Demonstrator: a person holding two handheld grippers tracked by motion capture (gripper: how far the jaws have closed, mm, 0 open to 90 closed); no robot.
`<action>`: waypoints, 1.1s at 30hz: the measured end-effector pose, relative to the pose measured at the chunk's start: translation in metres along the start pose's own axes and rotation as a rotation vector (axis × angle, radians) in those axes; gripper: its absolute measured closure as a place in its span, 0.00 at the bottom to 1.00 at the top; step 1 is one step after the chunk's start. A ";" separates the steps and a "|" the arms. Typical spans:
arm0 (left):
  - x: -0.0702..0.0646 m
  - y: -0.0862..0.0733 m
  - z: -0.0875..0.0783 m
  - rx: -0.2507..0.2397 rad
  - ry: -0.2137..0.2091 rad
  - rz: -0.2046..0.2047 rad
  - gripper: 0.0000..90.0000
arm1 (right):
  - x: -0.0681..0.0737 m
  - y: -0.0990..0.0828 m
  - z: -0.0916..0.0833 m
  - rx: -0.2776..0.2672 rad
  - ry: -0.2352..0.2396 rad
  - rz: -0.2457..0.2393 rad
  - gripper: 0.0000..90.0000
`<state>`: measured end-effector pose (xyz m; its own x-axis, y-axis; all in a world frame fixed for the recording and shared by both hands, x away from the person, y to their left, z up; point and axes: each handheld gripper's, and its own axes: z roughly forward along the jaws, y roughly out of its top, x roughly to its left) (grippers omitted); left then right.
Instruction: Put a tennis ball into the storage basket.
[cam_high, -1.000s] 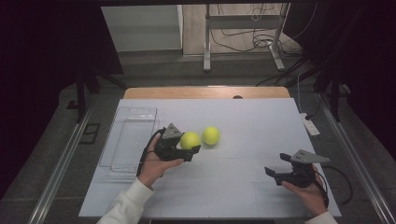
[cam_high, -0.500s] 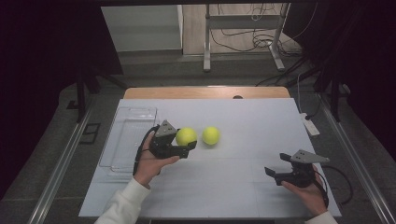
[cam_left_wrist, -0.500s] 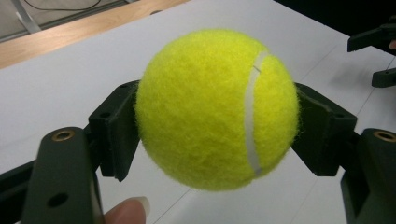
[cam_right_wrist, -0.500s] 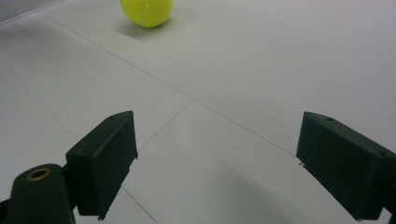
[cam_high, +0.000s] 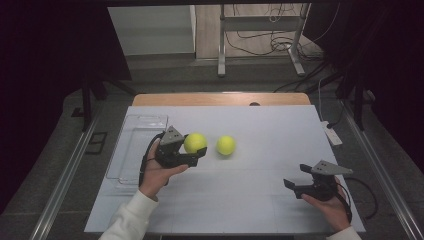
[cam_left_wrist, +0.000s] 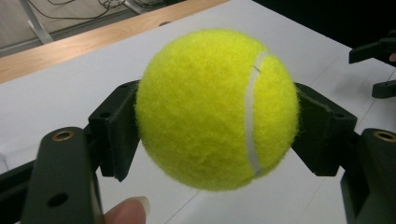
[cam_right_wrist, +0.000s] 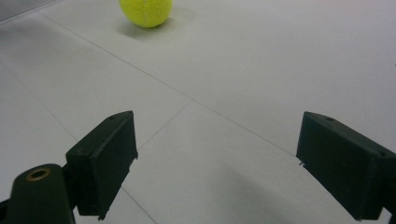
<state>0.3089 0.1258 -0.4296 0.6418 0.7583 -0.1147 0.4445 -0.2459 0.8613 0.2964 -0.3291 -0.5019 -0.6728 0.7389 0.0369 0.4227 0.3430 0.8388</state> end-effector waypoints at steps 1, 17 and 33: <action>0.000 0.000 -0.001 -0.001 0.002 -0.002 0.29 | 0.000 0.000 0.000 0.000 -0.001 -0.001 0.14; 0.010 0.004 -0.015 -0.040 0.029 -0.020 0.29 | 0.000 0.000 0.000 -0.002 -0.003 0.002 0.14; 0.018 0.004 -0.026 -0.066 0.055 -0.037 0.29 | -0.001 0.000 -0.001 -0.002 -0.009 0.004 0.14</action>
<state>0.3060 0.1544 -0.4148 0.5894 0.7986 -0.1216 0.4241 -0.1778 0.8880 0.2965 -0.3305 -0.5015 -0.6654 0.7456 0.0351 0.4243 0.3391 0.8397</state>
